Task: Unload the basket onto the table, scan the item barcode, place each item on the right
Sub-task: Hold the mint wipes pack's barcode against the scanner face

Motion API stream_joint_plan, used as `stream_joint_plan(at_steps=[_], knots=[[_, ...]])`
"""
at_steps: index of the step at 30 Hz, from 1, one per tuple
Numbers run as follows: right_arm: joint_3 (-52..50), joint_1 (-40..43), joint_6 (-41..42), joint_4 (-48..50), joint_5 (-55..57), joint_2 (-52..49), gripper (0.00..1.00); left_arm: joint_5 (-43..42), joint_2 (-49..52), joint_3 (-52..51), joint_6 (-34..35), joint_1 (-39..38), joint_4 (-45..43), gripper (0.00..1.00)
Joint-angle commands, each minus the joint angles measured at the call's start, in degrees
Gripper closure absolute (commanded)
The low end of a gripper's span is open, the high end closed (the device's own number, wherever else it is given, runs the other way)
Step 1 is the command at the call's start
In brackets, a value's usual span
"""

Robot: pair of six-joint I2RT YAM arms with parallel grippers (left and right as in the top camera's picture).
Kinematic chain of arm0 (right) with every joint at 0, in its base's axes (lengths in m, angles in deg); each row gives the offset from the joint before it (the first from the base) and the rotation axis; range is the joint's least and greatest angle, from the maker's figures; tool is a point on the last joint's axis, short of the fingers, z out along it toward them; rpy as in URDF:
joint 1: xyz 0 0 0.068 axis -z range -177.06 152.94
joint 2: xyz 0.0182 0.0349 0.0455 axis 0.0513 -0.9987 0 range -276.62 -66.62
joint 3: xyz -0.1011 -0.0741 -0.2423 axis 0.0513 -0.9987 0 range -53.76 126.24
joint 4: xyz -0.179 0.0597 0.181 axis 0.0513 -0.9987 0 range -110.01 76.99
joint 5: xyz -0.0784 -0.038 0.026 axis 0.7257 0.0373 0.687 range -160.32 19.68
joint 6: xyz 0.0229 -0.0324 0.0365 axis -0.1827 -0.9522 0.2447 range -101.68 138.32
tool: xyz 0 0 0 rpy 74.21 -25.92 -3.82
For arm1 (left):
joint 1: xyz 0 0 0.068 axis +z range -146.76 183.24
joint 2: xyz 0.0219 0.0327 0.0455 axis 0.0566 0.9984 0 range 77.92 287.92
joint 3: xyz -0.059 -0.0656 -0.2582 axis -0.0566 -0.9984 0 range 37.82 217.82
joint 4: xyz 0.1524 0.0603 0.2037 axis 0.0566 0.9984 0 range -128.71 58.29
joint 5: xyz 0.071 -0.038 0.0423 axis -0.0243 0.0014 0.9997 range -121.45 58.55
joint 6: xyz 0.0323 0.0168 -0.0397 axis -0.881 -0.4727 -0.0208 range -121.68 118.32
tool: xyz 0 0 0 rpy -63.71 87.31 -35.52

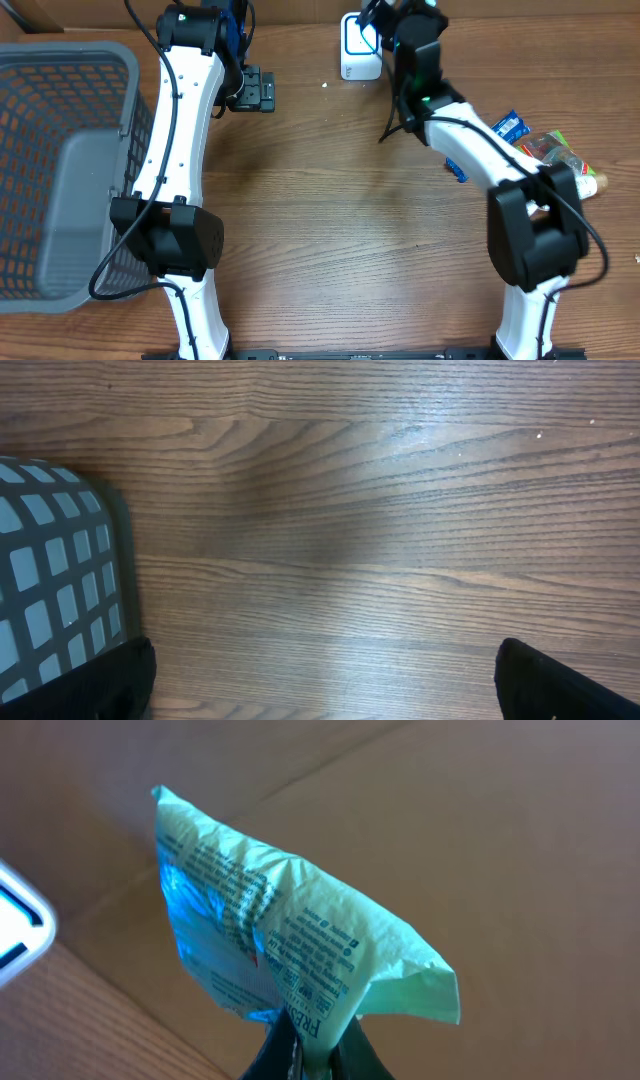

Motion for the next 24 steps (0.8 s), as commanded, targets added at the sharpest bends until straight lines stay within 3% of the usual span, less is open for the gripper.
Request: stream_joint_plan(at_steps=[1,10,24], knots=[[1.2,-1.4,-5.9,4.8,2.7,-3.1,0.96,-0.5,0.3,-0.2,1.0,-0.4,-0.1,0.00],[1.2,-2.2,-17.4,10.0,2.8,-9.8,0.96,-0.5,0.3,-0.2,1.0,-0.4,-0.1,0.00],[1.2,-2.6,-22.7,14.1,2.7,-10.7,0.96,-0.5,0.3,-0.2,1.0,-0.3,-0.1,0.00]])
